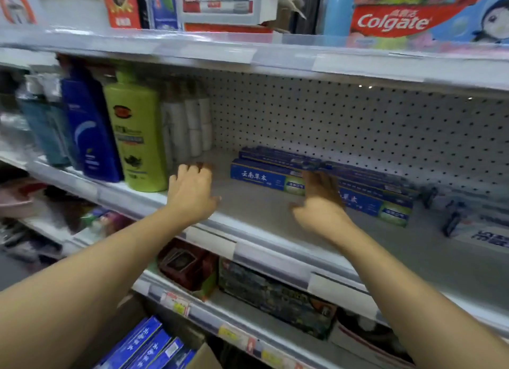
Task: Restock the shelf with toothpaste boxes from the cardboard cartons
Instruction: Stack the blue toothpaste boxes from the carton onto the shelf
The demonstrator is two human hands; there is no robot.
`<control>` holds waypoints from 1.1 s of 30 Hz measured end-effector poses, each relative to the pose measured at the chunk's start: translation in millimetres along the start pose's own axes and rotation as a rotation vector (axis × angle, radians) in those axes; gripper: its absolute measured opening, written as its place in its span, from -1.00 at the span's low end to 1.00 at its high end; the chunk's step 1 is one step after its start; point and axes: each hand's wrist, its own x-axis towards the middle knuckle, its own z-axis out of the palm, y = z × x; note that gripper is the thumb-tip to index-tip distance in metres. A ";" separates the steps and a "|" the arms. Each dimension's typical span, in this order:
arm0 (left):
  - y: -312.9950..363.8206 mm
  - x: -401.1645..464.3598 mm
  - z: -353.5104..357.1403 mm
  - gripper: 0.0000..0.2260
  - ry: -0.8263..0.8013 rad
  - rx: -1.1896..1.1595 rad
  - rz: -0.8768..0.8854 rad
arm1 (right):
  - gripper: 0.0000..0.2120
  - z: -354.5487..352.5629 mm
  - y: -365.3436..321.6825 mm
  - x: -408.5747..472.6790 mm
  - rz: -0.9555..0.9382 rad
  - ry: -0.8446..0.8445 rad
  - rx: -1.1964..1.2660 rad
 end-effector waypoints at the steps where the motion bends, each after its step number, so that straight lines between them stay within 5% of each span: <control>1: -11.2 -8.4 -6.1 -0.48 -0.005 0.008 -0.024 | -0.34 4.4 -17.8 -5.3 -0.072 -0.016 0.008; 16: -205.1 -171.8 -23.4 -0.48 -0.163 0.033 -0.471 | -0.34 136.3 -232.1 -94.6 -0.644 -0.322 0.119; 24: -303.2 -275.3 40.9 -0.47 -0.387 -0.022 -0.585 | -0.36 252.3 -278.2 -161.2 -0.597 -0.635 0.008; 33: -365.8 -344.5 137.7 -0.49 -0.650 0.010 -0.582 | -0.36 358.0 -255.6 -195.1 -0.382 -0.838 -0.140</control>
